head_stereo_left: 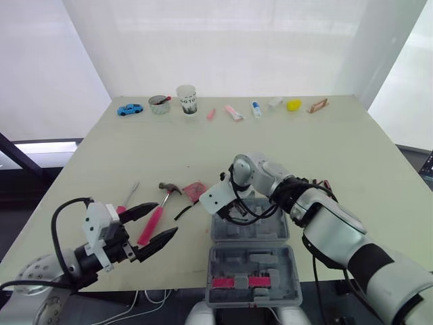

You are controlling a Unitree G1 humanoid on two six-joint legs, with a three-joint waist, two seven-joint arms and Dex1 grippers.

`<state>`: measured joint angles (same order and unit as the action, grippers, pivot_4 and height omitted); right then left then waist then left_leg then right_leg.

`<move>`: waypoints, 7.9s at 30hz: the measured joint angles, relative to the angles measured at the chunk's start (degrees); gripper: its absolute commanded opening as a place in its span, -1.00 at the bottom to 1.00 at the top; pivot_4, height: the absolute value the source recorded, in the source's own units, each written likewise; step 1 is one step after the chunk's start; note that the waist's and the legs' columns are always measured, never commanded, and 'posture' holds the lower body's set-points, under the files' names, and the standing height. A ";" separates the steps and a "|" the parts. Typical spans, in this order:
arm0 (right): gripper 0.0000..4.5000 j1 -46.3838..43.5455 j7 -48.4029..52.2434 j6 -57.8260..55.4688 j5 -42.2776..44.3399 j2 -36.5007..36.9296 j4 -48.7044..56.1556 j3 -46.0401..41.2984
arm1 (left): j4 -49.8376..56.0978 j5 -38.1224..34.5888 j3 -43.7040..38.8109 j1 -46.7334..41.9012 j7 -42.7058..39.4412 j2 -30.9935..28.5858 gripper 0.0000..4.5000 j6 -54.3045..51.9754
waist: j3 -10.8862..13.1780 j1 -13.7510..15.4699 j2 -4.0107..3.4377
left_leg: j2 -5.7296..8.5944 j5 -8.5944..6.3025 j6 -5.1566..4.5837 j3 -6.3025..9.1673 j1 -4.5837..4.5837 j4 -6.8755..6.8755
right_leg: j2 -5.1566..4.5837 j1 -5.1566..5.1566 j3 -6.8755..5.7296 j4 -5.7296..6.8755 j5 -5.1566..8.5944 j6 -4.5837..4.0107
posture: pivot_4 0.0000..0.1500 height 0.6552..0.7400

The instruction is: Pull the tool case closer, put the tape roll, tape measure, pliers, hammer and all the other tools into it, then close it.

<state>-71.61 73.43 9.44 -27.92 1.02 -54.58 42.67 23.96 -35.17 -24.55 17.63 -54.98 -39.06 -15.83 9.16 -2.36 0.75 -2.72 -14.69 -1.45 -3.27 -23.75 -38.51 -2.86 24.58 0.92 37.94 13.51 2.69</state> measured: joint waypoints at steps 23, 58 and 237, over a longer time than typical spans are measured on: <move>0.95 8.10 -0.64 -10.25 5.40 4.94 14.27 -8.12 | -3.38 0.16 0.36 -2.12 -2.65 -0.66 1.00 0.02 | -0.01 0.02 0.03 | 0.00 0.00 0.01 0.03 -0.01 0.04 | -0.01 0.02 0.01 0.00 -0.01 0.00 | 1.00 1.00; -0.43 27.97 -14.91 -36.45 17.58 5.92 38.33 -13.71 | -4.31 0.13 0.36 -1.39 -3.99 -0.71 1.00 0.33 | -0.03 -0.01 0.08 | -0.01 0.01 0.00 0.00 0.00 0.04 | 0.03 0.03 0.02 -0.01 -0.03 -0.01 | 1.00 1.00; -0.07 87.05 -31.41 -12.11 48.62 21.29 64.60 -62.94 | -27.57 3.71 -6.58 1.23 0.62 7.43 1.00 14.75 | -0.28 1.67 0.60 | 0.01 0.00 -0.03 0.31 0.05 0.06 | 0.09 -0.05 0.14 -0.13 0.12 -0.21 | 1.00 1.00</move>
<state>15.44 42.02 -2.67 20.70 22.31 10.02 -20.28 -3.61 -31.47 -31.13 18.86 -54.36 -31.62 -1.09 8.88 -0.69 1.35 -2.71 -14.68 -1.48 -2.97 -23.70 -38.44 -2.77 24.53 1.06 37.82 13.63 2.48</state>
